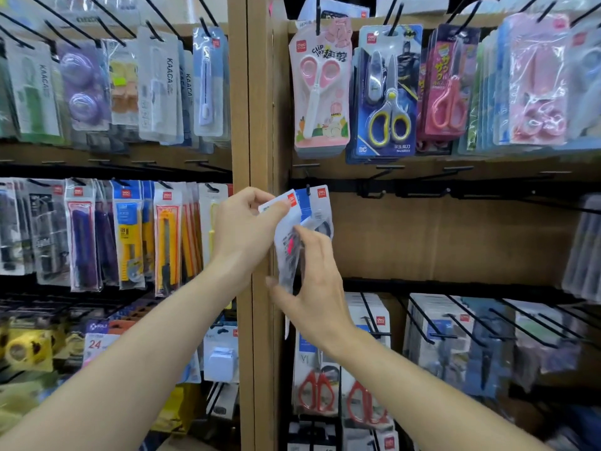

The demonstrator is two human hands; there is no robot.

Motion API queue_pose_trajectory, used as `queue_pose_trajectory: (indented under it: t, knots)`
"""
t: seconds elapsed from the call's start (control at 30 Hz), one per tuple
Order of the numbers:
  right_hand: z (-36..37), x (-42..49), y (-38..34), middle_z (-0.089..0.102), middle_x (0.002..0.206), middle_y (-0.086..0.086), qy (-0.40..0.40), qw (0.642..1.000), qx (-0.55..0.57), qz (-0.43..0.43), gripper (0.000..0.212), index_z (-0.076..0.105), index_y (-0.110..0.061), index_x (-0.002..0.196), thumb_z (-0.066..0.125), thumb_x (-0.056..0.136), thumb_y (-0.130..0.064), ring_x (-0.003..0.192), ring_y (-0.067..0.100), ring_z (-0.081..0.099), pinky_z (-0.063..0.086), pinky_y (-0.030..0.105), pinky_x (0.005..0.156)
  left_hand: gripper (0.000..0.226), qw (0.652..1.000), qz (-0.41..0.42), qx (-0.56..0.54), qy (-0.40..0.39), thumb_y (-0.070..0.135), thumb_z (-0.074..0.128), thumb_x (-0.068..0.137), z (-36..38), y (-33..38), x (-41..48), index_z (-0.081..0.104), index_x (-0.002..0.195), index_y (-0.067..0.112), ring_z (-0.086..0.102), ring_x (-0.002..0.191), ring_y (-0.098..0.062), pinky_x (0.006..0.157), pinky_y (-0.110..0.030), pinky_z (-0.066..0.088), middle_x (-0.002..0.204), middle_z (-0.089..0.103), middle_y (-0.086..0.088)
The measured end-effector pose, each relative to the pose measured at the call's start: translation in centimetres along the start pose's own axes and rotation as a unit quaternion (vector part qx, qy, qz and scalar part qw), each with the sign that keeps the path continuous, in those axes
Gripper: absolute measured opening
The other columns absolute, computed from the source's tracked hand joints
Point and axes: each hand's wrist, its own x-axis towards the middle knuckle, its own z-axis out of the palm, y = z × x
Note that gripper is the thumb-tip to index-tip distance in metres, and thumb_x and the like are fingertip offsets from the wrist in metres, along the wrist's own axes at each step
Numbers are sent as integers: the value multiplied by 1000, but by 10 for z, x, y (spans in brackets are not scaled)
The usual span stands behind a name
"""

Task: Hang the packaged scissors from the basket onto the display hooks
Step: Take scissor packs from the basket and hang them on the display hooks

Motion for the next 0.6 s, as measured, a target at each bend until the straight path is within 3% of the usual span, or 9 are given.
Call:
queue_pose_trajectory:
  t: [0.1,0.17,0.23,0.3,0.4,0.5,0.6]
  knots:
    - [-11,6,0,57,120,-7,21,997,65,31,45,56,-17,134,61,92,-1,112,9,57,49,25,93,38,992,95,-60,-50,45,57,99,-5,1,0,71,94,11,73,89,-19,70,-28,59,91,74,-5]
    - [-20,12,-1,62,103,-10,25,987,133,82,32,62,-23,115,53,97,3,96,8,60,48,19,81,41,970,241,35,16,42,50,100,-10,-11,8,72,99,8,68,95,-17,79,-35,56,98,74,-3]
    - [-28,21,3,67,113,-8,10,972,193,135,38,61,-23,126,51,99,2,104,5,64,50,16,84,35,926,327,166,88,34,55,98,-9,-31,21,70,115,8,58,121,-23,103,-38,47,124,68,-7]
    - [-34,29,9,68,124,-9,2,960,230,162,51,56,-25,139,52,98,5,115,3,63,53,20,94,48,909,332,237,90,28,62,95,-3,-48,29,59,138,7,40,146,-29,121,-38,31,153,49,-14]
    - [-41,40,19,69,121,-8,19,953,250,171,53,58,-24,133,56,92,8,109,0,65,54,21,89,74,885,347,302,71,18,65,92,8,-72,33,34,158,6,13,159,-31,127,-52,21,170,21,-15]
    - [-43,50,27,74,115,-8,27,937,292,188,32,64,-24,124,63,98,-6,103,0,69,55,15,79,79,871,372,309,85,11,65,90,8,-82,36,29,161,5,9,160,-32,125,-59,23,171,17,-16]
    - [-38,56,34,78,106,-9,40,925,305,222,10,69,-29,110,63,101,-27,102,6,73,60,21,80,77,865,379,312,99,14,64,91,9,-82,35,31,160,6,11,160,-32,123,-60,25,170,19,-16]
